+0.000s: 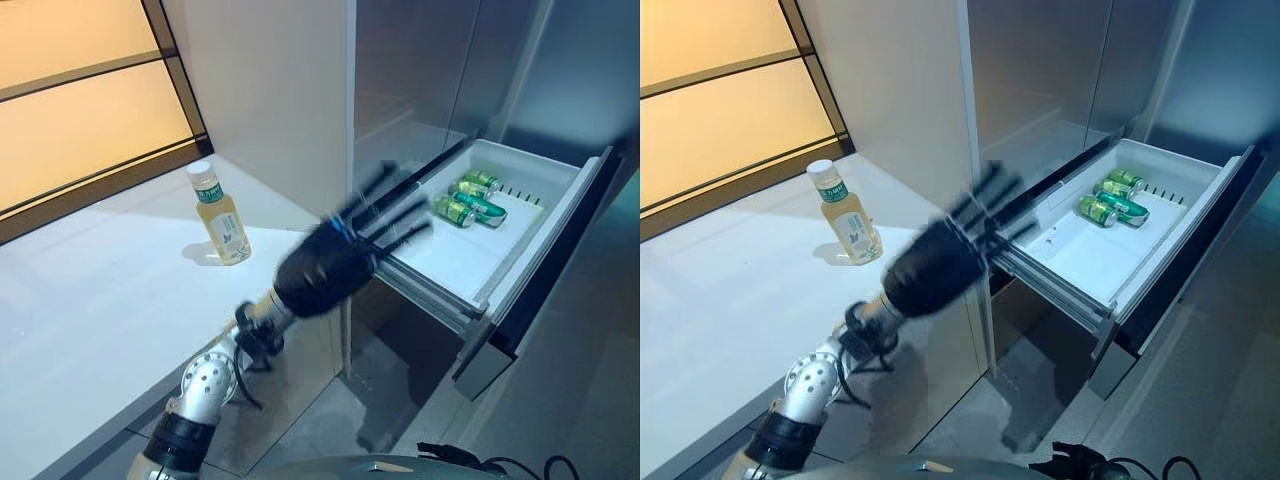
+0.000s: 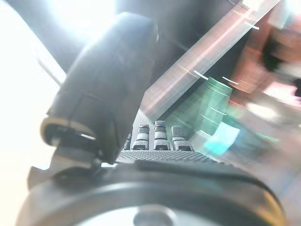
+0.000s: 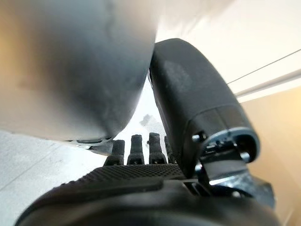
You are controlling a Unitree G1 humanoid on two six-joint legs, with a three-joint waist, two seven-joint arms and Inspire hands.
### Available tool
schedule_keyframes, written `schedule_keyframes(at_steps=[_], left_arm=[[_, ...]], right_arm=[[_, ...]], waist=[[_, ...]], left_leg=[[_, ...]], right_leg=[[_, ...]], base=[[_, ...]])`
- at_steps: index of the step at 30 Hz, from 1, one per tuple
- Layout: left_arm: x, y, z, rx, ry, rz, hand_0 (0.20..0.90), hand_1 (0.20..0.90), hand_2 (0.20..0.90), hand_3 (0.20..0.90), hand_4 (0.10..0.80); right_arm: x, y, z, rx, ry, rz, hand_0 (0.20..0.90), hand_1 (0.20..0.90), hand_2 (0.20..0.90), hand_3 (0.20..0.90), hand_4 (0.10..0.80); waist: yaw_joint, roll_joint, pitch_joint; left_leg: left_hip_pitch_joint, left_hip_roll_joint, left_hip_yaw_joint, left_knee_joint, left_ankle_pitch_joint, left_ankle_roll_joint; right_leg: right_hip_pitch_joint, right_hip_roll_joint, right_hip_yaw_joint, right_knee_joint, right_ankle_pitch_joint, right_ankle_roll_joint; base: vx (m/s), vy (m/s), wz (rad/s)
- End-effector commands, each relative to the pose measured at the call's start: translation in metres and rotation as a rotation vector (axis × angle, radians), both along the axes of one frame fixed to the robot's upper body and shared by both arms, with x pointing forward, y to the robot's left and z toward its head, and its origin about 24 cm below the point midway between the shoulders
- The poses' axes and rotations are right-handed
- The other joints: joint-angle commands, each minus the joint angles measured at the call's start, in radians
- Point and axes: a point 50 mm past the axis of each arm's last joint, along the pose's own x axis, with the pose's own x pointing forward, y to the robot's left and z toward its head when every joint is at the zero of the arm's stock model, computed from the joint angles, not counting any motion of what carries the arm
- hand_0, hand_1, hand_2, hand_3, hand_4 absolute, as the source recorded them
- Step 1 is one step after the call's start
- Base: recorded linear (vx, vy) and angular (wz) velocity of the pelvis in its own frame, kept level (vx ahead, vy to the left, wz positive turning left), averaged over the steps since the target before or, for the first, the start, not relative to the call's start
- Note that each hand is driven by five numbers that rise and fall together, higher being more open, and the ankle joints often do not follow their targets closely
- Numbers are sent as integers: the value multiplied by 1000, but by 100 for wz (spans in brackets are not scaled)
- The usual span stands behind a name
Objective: Put drinks into fridge and close the fridge
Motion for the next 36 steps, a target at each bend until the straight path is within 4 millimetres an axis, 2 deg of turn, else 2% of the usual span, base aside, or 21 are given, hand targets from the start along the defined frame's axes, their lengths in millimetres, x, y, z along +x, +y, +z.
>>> schedule_keyframes(at_steps=[1,2,3,7,10,12,15,18,24,36], left_arm=[[5,38,45,-52,-234,357,900,900,900,900,800],[0,57,61,78,-376,664,900,900,900,900,800],[-4,66,71,136,-453,822,900,900,900,900,800],[-8,83,94,258,-543,1155,900,900,900,900,800],[-4,85,99,390,-558,1316,900,900,900,900,800],[2,85,98,463,-524,1352,900,900,900,900,800],[20,93,84,634,-388,1410,900,900,900,900,800],[29,101,73,716,-323,1425,900,900,900,900,800],[38,113,59,777,-237,1451,900,900,900,900,800],[46,127,45,814,-126,1453,900,900,900,900,800]], right_arm=[[0,27,-6,50,-3,38,900,900,900,900,800],[-2,29,-6,56,-2,32,900,900,900,900,800],[-6,30,-7,57,3,36,900,900,900,900,800],[-14,30,-8,58,22,45,900,900,900,900,800],[-11,32,-8,58,25,54,900,900,900,900,800],[-10,32,-8,58,22,57,900,900,900,900,800],[-3,32,-7,55,11,71,900,900,900,900,800],[3,30,-6,56,0,84,900,900,900,900,800],[10,24,-4,52,-1,104,900,900,900,900,800],[0,14,-4,24,43,121,900,900,900,900,800]], waist=[[15,-76,-3],[25,-79,-5],[30,-81,-8],[44,-88,-24],[56,-87,-30],[60,-86,-31],[68,-80,-32],[73,-76,-31],[71,-70,-29],[44,-67,-28]], left_leg=[[-1,-105,16,6,-71,98],[-3,-106,5,6,-70,96],[-5,-106,1,6,-70,94],[-10,-107,-13,6,-70,88],[-12,-108,-25,6,-68,86],[-14,-109,-30,6,-67,85],[-17,-111,-39,6,-65,85],[-15,-111,-39,6,-63,86],[-12,-109,-28,6,-63,85],[1,-105,2,6,-69,87]], right_leg=[[-10,55,32,10,4,-66],[-7,55,22,10,-2,-64],[-6,54,14,10,-5,-62],[-2,53,-4,10,-16,-61],[0,52,-18,10,-20,-61],[2,52,-23,10,-21,-61],[3,52,-30,10,-22,-60],[6,50,-33,10,-23,-59],[9,49,-32,10,-25,-58],[13,47,-12,10,-25,-56]], base=[[-8,-23,12],[-9,-22,14],[-9,-27,15],[2,-8,16],[-1,-1,17],[-3,7,18],[-8,16,11],[-2,9,1],[6,18,0],[12,20,-1]])
